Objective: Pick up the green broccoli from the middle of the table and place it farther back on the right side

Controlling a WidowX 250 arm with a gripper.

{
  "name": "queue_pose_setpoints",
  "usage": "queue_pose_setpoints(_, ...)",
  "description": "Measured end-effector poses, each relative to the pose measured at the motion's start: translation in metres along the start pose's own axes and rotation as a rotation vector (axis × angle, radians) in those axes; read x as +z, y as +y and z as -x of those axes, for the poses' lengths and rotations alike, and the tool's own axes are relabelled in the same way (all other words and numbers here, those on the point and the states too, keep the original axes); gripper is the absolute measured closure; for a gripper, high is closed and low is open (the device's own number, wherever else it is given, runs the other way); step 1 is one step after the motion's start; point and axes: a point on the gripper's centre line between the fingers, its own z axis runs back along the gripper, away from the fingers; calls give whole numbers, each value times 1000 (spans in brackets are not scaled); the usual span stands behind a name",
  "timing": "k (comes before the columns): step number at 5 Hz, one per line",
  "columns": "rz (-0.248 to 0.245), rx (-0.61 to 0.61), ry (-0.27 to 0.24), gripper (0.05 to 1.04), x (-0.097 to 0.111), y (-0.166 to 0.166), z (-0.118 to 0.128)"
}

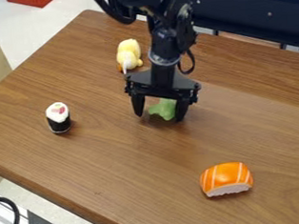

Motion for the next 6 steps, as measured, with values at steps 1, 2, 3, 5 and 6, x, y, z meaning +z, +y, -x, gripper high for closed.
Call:
queue_pose_setpoints(1, 2, -8, -15, 83, -1, 0, -2)
queue_pose_setpoints(2, 10, -32, -20, 130, -3, 0, -3)
queue_pose_setpoints(3, 53, -51, -8, 328, -5, 2, -3)
queue_pose_setpoints(5, 93, -86, 31, 331, -5, 3, -2)
queue_pose_setpoints(6, 94, -106, 86, 331, -2, 3, 5)
